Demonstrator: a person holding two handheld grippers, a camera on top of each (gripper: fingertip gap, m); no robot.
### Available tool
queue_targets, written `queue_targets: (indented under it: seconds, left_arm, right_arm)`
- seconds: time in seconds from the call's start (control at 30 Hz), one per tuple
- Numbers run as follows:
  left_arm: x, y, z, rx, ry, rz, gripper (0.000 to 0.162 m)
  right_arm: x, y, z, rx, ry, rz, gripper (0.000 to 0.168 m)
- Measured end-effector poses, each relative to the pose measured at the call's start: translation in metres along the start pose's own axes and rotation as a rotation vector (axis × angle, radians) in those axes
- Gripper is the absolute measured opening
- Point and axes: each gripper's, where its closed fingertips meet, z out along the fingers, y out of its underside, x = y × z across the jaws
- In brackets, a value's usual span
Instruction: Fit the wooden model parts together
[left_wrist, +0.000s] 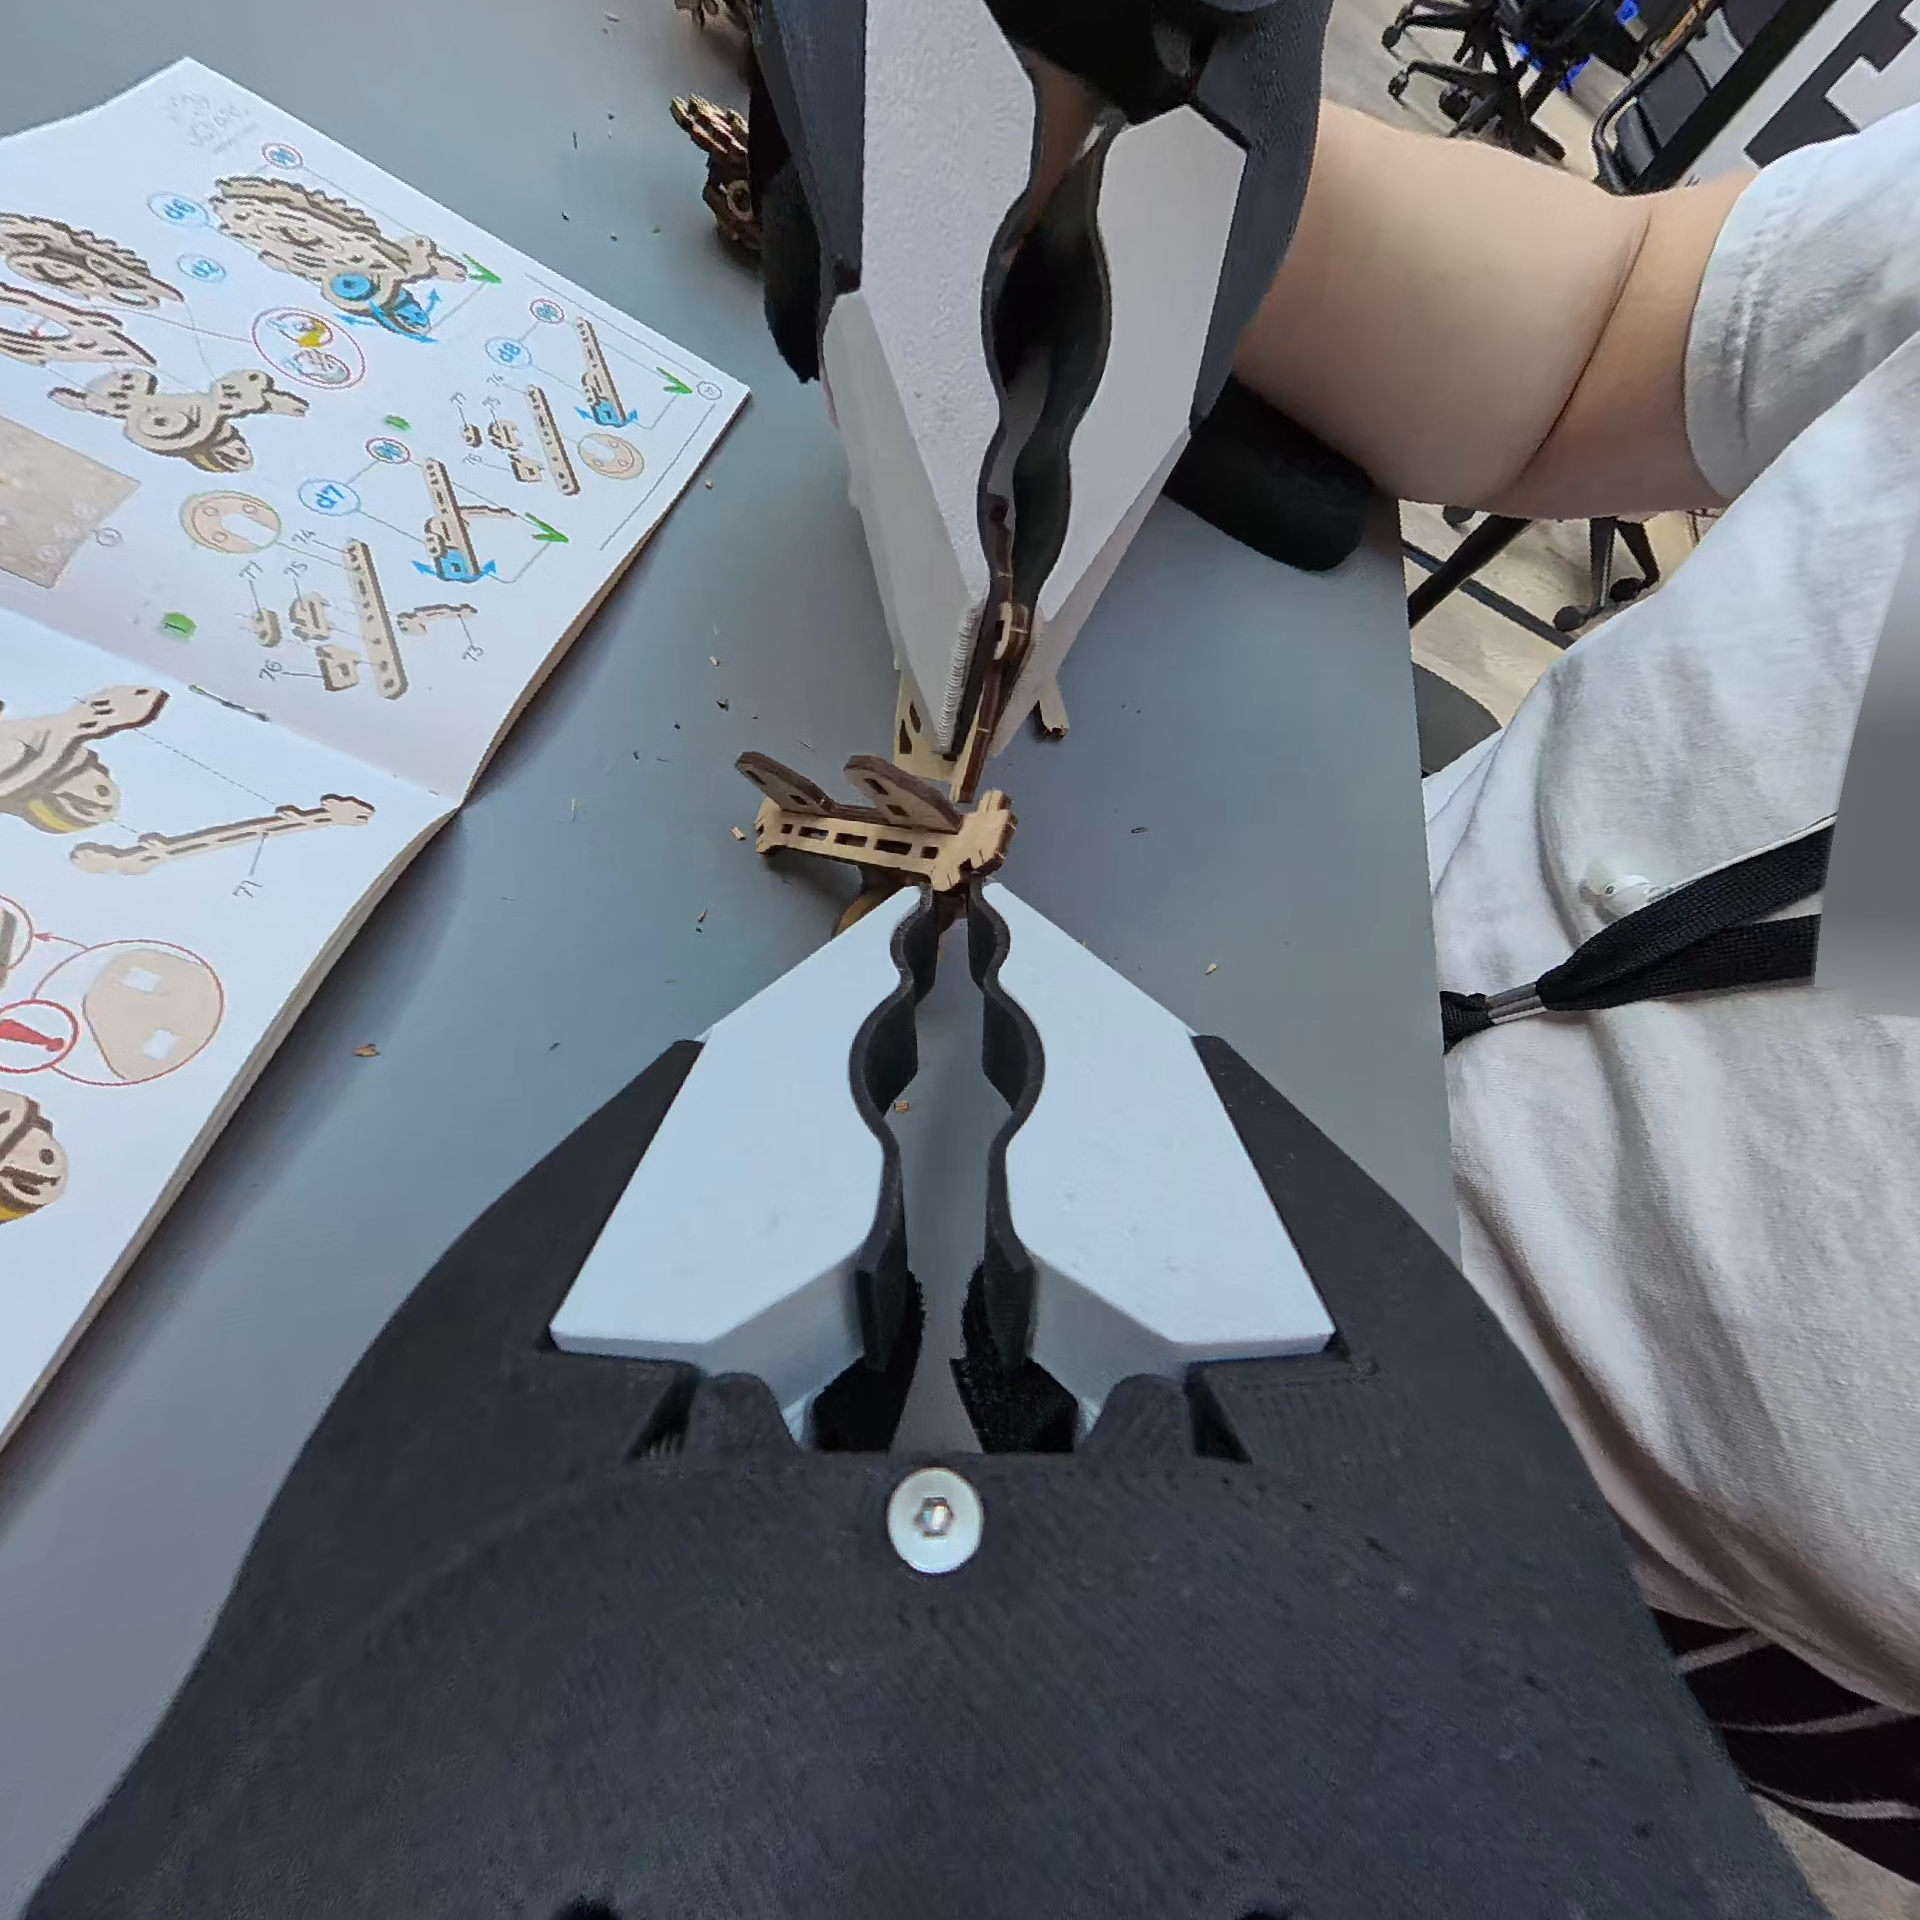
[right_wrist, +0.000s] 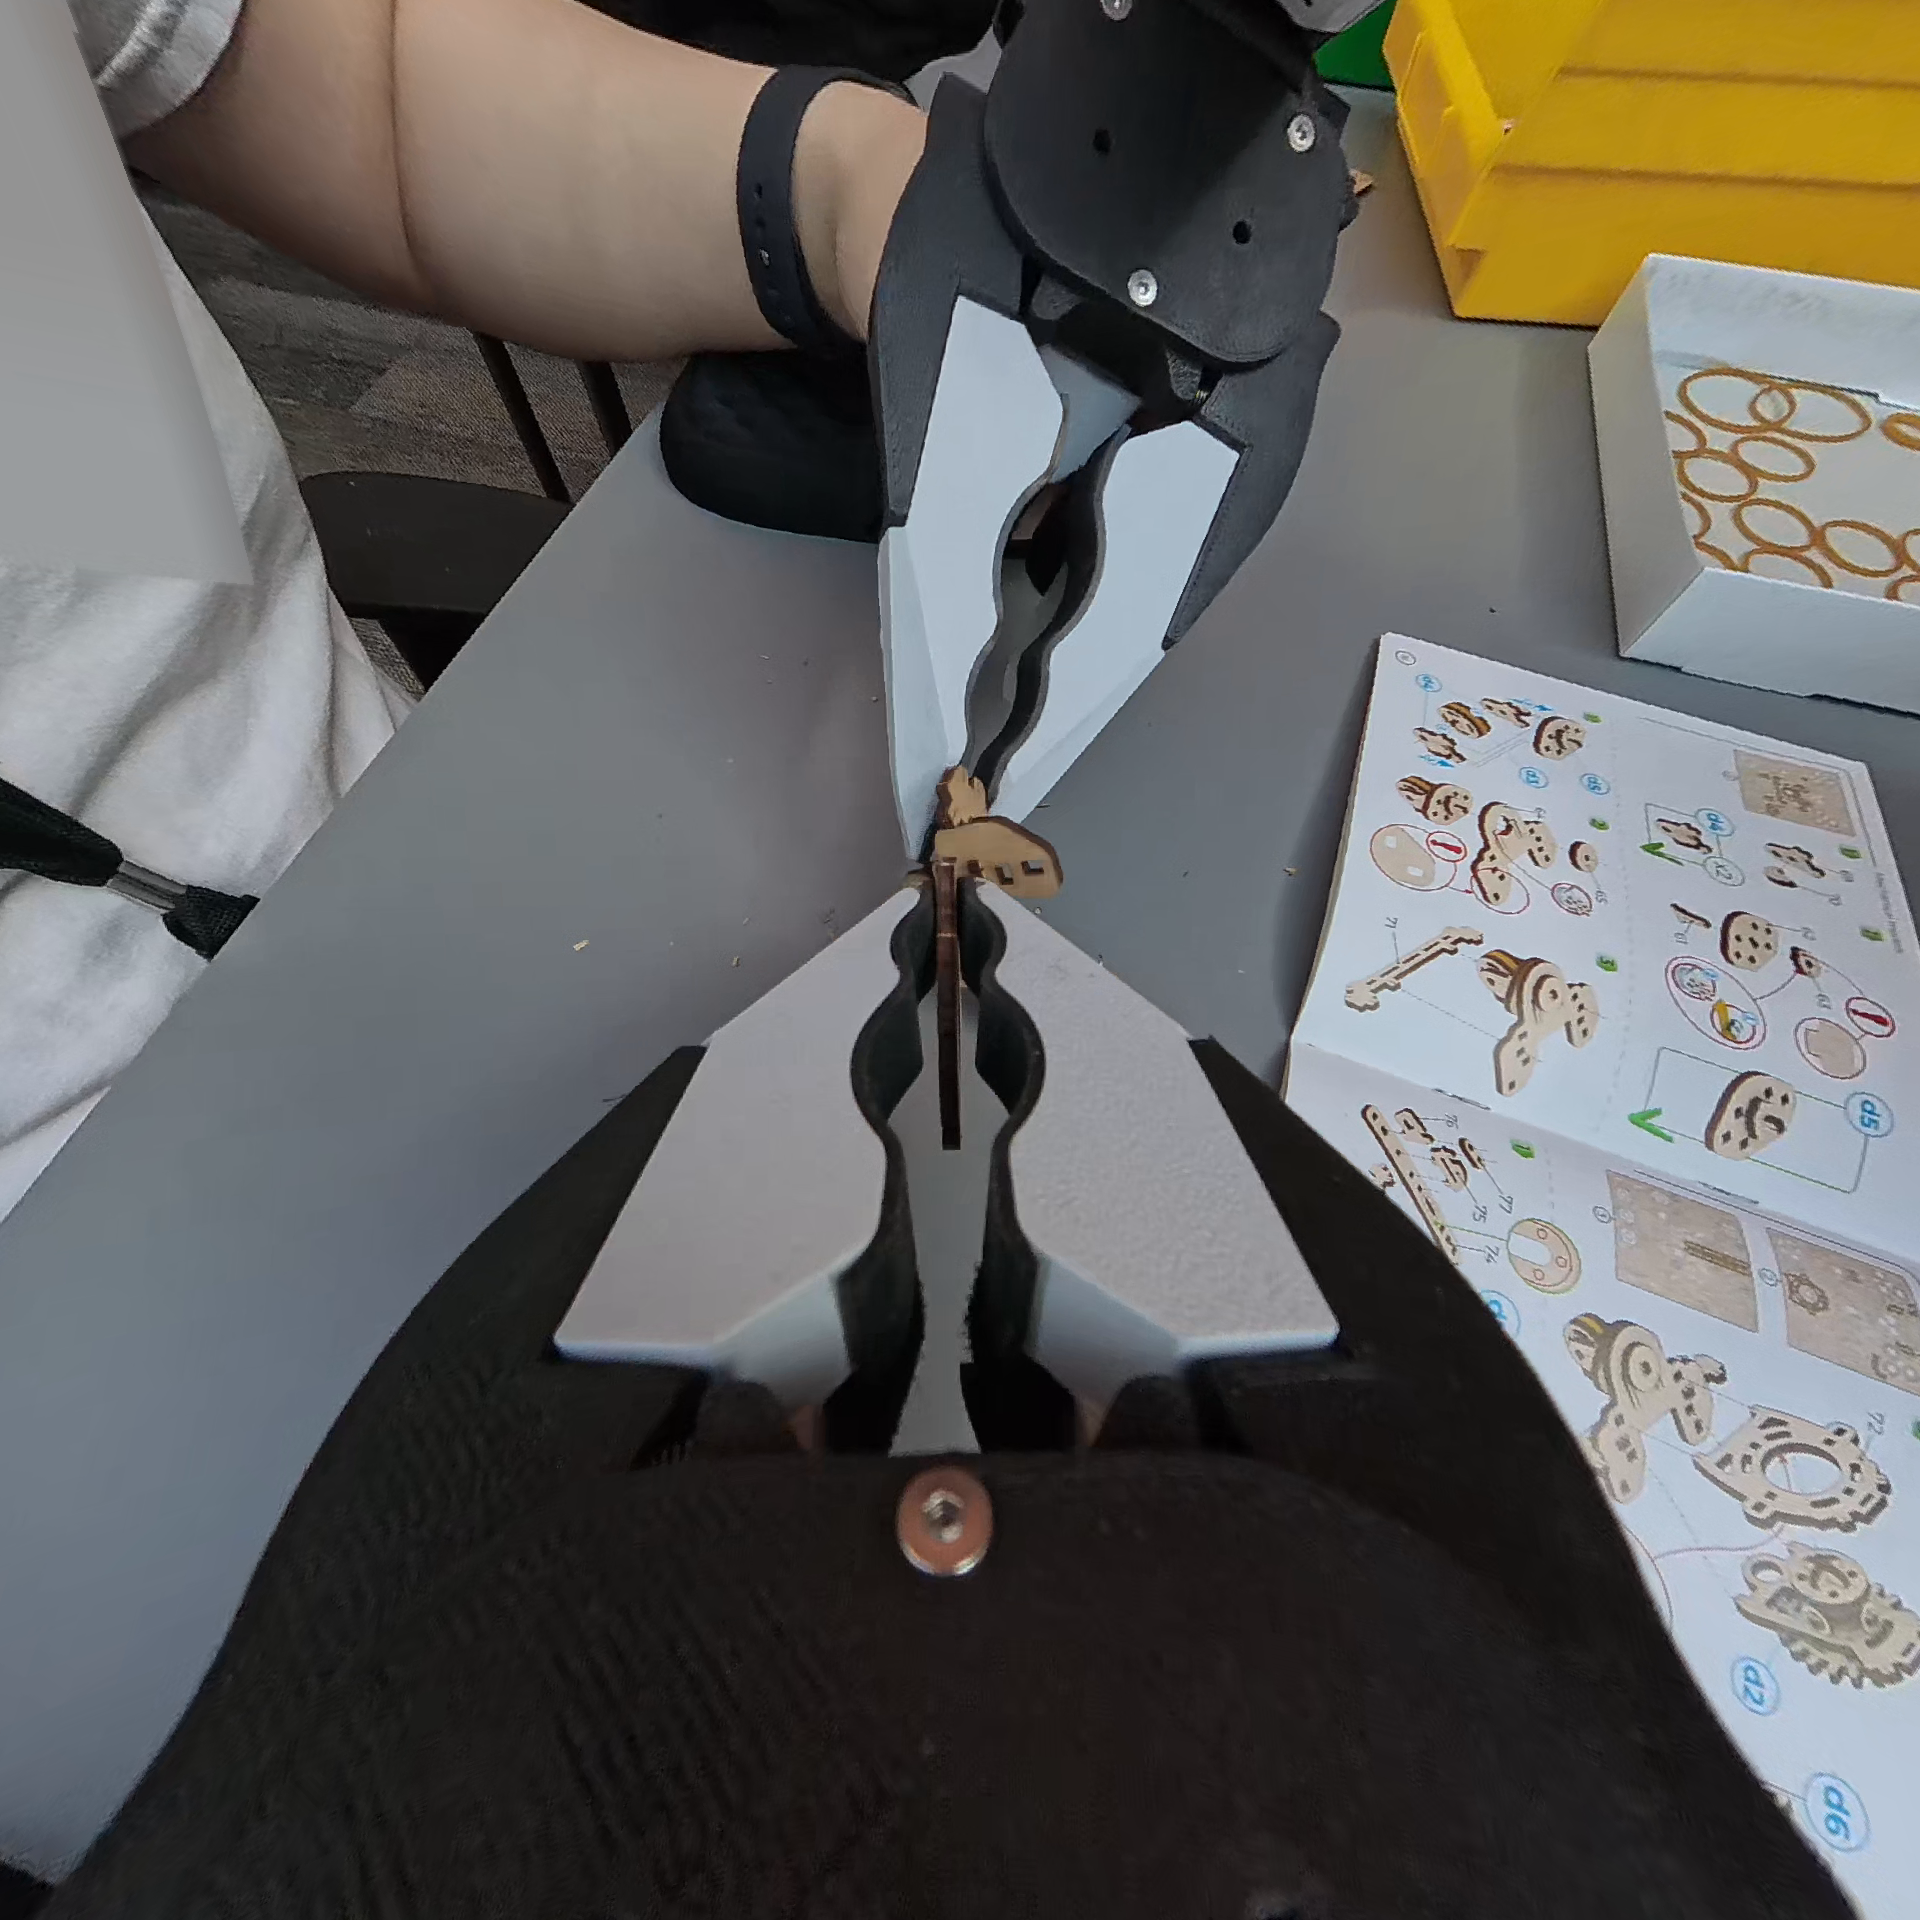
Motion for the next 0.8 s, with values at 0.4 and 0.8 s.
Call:
queue_targets:
  seconds: [0.4,0.8]
  left_arm:
    - [-0.023,0.000,-0.004,-0.027,-0.209,0.219,0.020]
    - [-0.016,-0.010,-0.006,0.001,-0.297,0.487,0.010]
  right_arm:
    - [0.017,0.012,0.003,-0.033,0.029,0.019,0.003]
    - [0.012,0.013,0.010,-0.026,0.003,0.031,0.003]
